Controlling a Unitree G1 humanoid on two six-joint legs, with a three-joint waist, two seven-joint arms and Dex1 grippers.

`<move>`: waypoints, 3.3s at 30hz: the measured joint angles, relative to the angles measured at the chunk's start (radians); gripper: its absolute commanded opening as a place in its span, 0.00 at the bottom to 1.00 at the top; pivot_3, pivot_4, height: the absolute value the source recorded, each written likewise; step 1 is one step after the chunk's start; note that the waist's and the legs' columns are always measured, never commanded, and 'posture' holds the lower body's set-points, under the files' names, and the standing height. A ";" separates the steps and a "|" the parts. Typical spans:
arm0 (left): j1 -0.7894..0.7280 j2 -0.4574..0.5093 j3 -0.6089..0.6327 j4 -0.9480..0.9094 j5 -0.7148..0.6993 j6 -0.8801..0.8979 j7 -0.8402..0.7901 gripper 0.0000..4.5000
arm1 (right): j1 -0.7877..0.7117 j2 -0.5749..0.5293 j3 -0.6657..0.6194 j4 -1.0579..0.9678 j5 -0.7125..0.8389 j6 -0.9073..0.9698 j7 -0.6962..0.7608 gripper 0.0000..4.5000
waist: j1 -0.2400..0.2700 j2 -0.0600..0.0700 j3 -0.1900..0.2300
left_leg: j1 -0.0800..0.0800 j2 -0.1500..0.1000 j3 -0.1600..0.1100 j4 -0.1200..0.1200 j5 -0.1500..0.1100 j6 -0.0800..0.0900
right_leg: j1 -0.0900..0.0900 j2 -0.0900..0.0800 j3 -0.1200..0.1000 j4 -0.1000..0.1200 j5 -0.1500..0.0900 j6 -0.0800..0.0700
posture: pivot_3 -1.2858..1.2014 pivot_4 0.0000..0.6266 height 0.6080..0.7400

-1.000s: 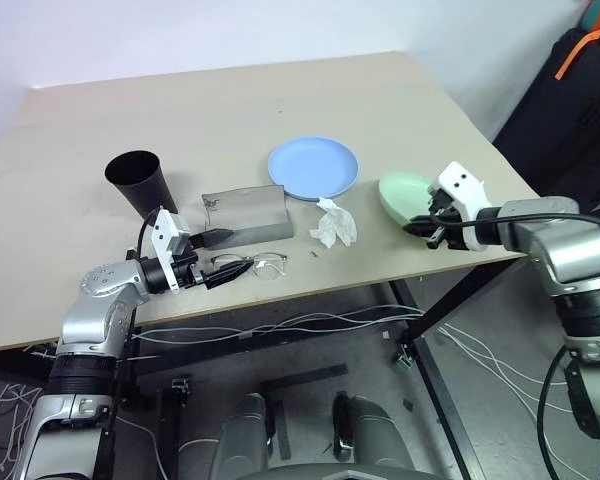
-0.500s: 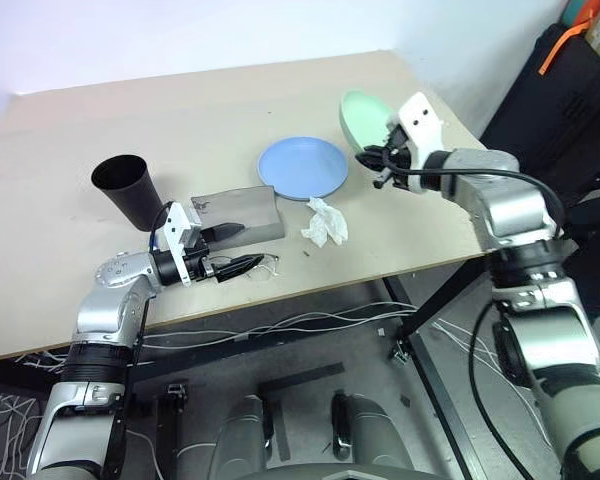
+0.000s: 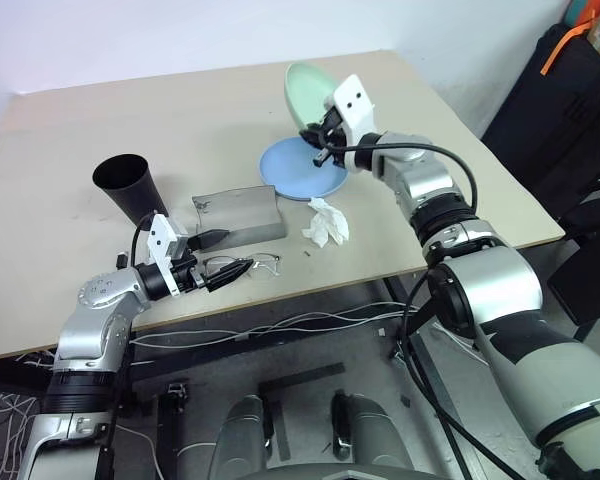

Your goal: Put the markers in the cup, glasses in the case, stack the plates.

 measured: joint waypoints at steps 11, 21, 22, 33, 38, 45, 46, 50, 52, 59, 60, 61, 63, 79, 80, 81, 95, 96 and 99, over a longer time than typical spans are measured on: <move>0.036 0.001 0.010 -0.074 -0.015 0.017 0.059 1.00 | 0.000 0.061 -0.007 0.067 -0.063 0.000 0.016 0.01 | -0.001 0.000 0.000 | 0.001 0.000 0.000 0.000 0.000 0.000 | 0.000 0.000 0.000 0.001 0.000 0.000 | 0.52 0.24 1.00; 0.049 0.002 0.010 -0.081 -0.020 0.020 0.073 1.00 | 0.008 0.065 -0.013 0.077 -0.099 -0.003 -0.019 0.01 | -0.001 0.000 0.000 | 0.001 0.000 0.000 0.000 0.000 0.000 | 0.000 0.000 0.000 0.001 0.000 0.000 | 0.52 0.24 1.00; 0.049 0.002 0.010 -0.082 -0.020 0.020 0.074 1.00 | 0.008 0.066 -0.016 0.077 -0.099 -0.003 -0.018 0.01 | -0.001 0.000 0.000 | 0.001 0.000 0.000 0.000 0.000 0.000 | 0.000 0.000 0.000 0.001 0.000 0.000 | 0.52 0.24 1.00; 0.103 0.001 0.024 -0.122 -0.022 0.020 0.087 1.00 | 0.015 0.090 -0.040 0.087 -0.099 -0.009 -0.023 0.63 | -0.002 0.000 0.000 | 0.001 0.000 0.000 0.000 0.000 0.000 | 0.000 0.000 0.000 0.001 -0.001 0.000 | 0.52 0.24 1.00; 0.120 0.001 0.042 -0.125 -0.022 0.017 0.098 1.00 | 0.003 0.088 -0.084 0.088 -0.084 -0.016 -0.045 0.94 | -0.003 0.001 0.000 | 0.001 0.000 0.000 0.000 0.000 0.000 | 0.000 0.000 0.000 0.000 -0.001 0.000 | 0.52 0.24 1.00; 0.121 -0.001 0.043 -0.124 -0.023 0.008 0.100 1.00 | -0.061 0.031 -0.176 0.018 0.023 0.097 0.138 0.97 | 0.002 0.001 0.000 | 0.001 0.000 0.000 0.000 0.000 0.000 | 0.001 0.000 0.000 -0.001 -0.001 0.001 | 0.52 0.24 1.00; 0.114 -0.001 0.043 -0.119 -0.023 0.008 0.099 1.00 | -0.057 0.017 -0.181 -0.003 0.036 0.134 0.167 0.97 | 0.003 0.001 0.000 | 0.001 0.000 0.000 0.000 0.000 0.000 | 0.001 0.000 0.000 -0.001 -0.001 0.001 | 0.52 0.24 1.00; 0.085 0.006 0.053 -0.106 -0.024 0.003 0.092 1.00 | 0.025 -0.036 -0.181 -0.168 0.073 0.288 0.224 0.97 | 0.002 0.000 0.000 | 0.001 0.000 0.000 -0.001 0.000 0.000 | 0.000 0.000 0.000 -0.001 -0.001 0.000 | 0.52 0.24 1.00; 0.079 0.010 0.057 -0.095 -0.024 0.003 0.085 1.00 | 0.094 -0.056 -0.164 -0.268 0.074 0.389 0.227 0.97 | 0.002 0.000 0.000 | 0.001 0.000 0.000 -0.001 0.000 0.000 | 0.000 0.000 0.000 -0.001 0.000 -0.001 | 0.52 0.24 1.00; 0.039 0.032 0.066 -0.060 -0.024 0.003 0.065 1.00 | 0.324 -0.104 -0.038 -0.528 0.043 0.664 0.222 0.97 | 0.000 0.001 0.000 | 0.000 0.000 0.001 -0.001 0.000 0.000 | -0.001 0.000 0.000 0.000 -0.001 0.000 | 0.52 0.24 1.00; 0.030 0.037 0.069 -0.048 -0.023 0.003 0.061 1.00 | 0.340 -0.105 -0.026 -0.550 0.042 0.673 0.216 0.97 | 0.000 0.001 0.000 | 0.001 0.000 0.001 -0.001 0.000 0.000 | -0.002 0.000 0.000 0.000 -0.001 0.000 | 0.52 0.24 1.00; 0.022 0.042 0.072 -0.038 -0.023 0.002 0.057 1.00 | 0.352 -0.105 -0.019 -0.567 0.041 0.675 0.206 0.97 | 0.000 0.001 0.000 | 0.001 0.000 0.001 -0.001 0.000 0.000 | -0.002 0.000 0.000 0.000 -0.002 0.002 | 0.52 0.24 1.00; 0.015 0.046 0.080 -0.028 -0.023 -0.002 0.049 1.00 | 0.363 -0.105 -0.007 -0.577 0.039 0.676 0.184 0.97 | 0.000 0.001 0.000 | 0.001 0.000 0.001 -0.001 0.000 0.000 | -0.002 0.000 0.000 0.000 -0.002 0.002 | 0.52 0.24 1.00; 0.011 0.040 0.082 0.033 -0.020 -0.045 0.030 1.00 | 0.453 -0.080 -0.014 -0.615 0.017 0.418 0.017 0.97 | 0.001 0.001 0.000 | 0.000 0.000 0.001 -0.002 0.000 0.000 | -0.002 0.000 0.000 -0.001 -0.002 0.003 | 0.52 0.24 1.00; 0.012 0.040 0.082 0.034 -0.020 -0.047 0.030 1.00 | 0.454 -0.078 -0.035 -0.618 0.036 0.413 0.012 0.97 | 0.001 0.001 0.000 | 0.000 0.000 0.001 -0.002 0.000 0.000 | -0.002 0.000 0.000 -0.001 -0.002 0.003 | 0.52 0.24 1.00; 0.013 0.040 0.082 0.034 -0.019 -0.049 0.030 1.00 | 0.454 -0.077 -0.050 -0.620 0.049 0.411 0.011 0.97 | 0.001 0.001 0.000 | 0.000 0.000 0.001 -0.002 0.000 0.000 | -0.002 0.000 0.000 -0.001 -0.002 0.003 | 0.52 0.24 1.00; 0.027 0.040 0.082 0.024 -0.021 -0.051 0.040 1.00 | 0.433 -0.081 -0.107 -0.618 0.123 0.365 0.025 0.97 | -0.032 0.006 0.004 | 0.000 -0.068 -0.111 -0.020 0.014 0.006 | 0.028 -0.030 -0.054 0.003 -0.017 0.019 | 0.52 0.24 1.00; 0.027 0.040 0.082 0.024 -0.021 -0.050 0.042 1.00 | 0.431 -0.083 -0.107 -0.618 0.123 0.362 0.026 0.97 | -0.033 0.006 0.004 | 0.003 -0.089 -0.141 -0.025 0.018 0.007 | 0.031 -0.038 -0.059 0.012 -0.025 0.022 | 0.52 0.24 1.00; 0.027 0.041 0.085 0.020 -0.021 -0.041 0.048 1.00 | 0.428 -0.087 -0.108 -0.617 0.121 0.379 0.008 0.97 | -0.025 0.009 0.006 | 0.006 -0.105 -0.163 -0.032 0.025 0.004 | 0.030 -0.037 -0.053 0.019 -0.035 0.023 | 0.52 0.24 1.00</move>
